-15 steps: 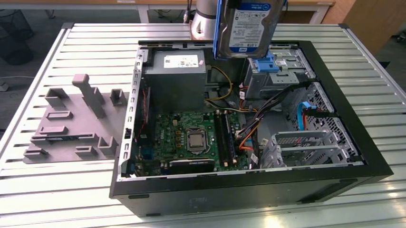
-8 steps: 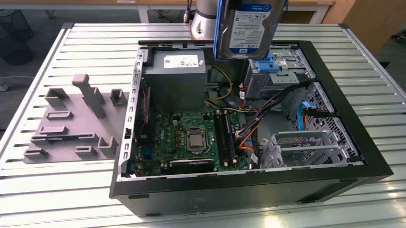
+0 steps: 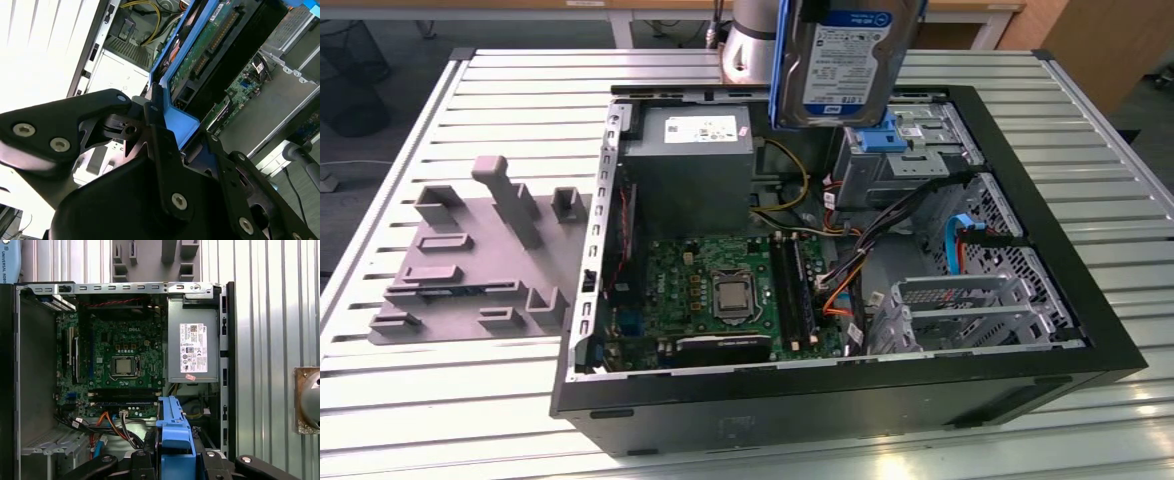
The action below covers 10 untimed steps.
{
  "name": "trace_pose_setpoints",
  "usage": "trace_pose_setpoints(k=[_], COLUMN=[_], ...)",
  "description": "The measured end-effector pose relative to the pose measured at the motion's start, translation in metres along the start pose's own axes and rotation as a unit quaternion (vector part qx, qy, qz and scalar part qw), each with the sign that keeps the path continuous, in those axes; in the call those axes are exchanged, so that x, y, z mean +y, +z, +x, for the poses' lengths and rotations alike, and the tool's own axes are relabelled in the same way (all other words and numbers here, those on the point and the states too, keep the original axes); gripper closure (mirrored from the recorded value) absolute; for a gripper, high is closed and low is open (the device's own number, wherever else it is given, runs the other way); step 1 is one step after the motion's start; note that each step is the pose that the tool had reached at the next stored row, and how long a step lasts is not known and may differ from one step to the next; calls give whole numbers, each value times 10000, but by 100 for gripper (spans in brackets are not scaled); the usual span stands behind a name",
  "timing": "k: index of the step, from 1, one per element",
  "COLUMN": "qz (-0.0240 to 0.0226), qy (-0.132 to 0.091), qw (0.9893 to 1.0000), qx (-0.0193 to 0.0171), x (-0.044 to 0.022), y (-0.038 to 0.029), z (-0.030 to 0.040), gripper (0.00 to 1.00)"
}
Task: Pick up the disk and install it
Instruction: 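Pick up the disk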
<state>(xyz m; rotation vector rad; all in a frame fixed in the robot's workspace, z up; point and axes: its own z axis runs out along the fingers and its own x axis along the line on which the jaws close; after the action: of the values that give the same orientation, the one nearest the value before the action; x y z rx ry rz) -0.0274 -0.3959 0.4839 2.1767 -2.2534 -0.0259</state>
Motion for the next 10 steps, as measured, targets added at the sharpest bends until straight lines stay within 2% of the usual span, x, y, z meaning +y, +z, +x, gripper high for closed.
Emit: trace_pose_setpoints(k=[10], qz=[0], qy=[0], qw=[10000], qx=[0], x=[-1], y=[0], z=[36], gripper=[64])
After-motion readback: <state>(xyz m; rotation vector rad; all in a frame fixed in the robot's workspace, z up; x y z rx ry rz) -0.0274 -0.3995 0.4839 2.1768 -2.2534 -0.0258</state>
